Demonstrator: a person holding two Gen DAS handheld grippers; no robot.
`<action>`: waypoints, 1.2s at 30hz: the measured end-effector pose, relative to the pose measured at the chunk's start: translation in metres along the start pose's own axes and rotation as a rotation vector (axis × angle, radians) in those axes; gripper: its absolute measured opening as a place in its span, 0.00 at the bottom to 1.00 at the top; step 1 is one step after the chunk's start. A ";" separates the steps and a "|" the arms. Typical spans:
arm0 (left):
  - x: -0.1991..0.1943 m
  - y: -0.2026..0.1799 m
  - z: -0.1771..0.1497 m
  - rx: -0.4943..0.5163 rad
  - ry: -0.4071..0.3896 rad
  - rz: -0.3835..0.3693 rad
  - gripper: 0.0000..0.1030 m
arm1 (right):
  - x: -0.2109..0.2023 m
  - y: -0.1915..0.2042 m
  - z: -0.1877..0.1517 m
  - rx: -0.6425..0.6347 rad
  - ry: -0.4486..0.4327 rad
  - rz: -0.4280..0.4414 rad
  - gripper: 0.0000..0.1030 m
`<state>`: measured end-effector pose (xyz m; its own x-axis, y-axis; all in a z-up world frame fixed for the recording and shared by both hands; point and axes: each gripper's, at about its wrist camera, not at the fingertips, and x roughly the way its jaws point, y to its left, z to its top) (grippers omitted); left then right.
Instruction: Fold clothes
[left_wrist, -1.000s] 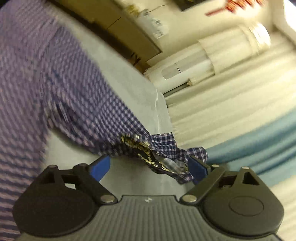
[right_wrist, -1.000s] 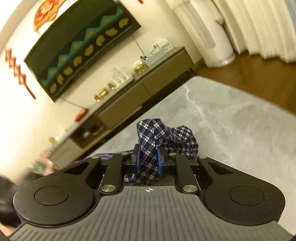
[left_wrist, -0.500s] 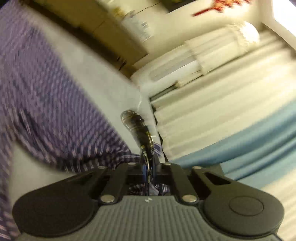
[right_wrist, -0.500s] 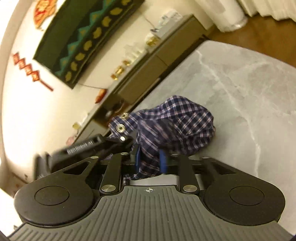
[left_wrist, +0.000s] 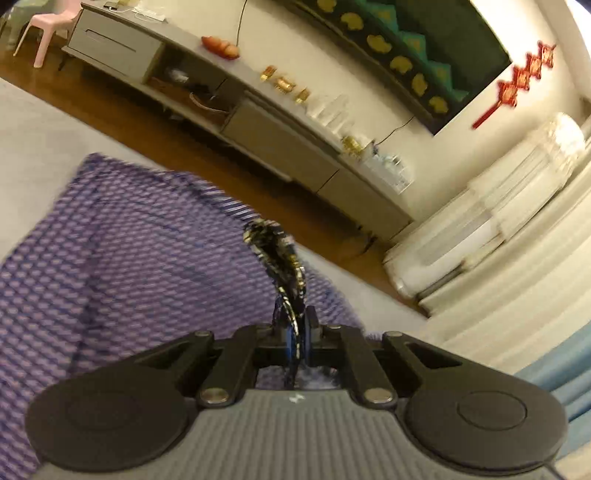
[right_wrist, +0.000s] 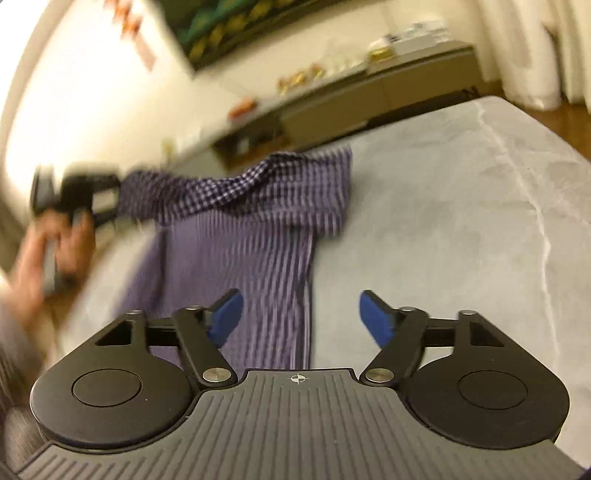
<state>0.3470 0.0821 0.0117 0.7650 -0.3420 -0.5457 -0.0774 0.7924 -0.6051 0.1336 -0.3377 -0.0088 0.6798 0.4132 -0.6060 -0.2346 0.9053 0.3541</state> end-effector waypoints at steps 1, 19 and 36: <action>-0.001 0.007 -0.001 -0.002 -0.001 0.002 0.06 | -0.003 0.011 -0.013 -0.039 0.014 -0.032 0.74; -0.065 0.058 0.043 -0.223 -0.232 -0.038 0.06 | -0.025 0.076 -0.130 -0.193 0.059 -0.205 0.00; -0.086 0.091 0.056 -0.378 -0.388 -0.033 0.07 | -0.040 0.097 -0.134 -0.324 -0.034 -0.169 0.00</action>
<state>0.3096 0.2118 0.0359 0.9453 -0.0950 -0.3121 -0.2195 0.5227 -0.8238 -0.0094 -0.2538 -0.0453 0.7493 0.2561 -0.6107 -0.3210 0.9471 0.0033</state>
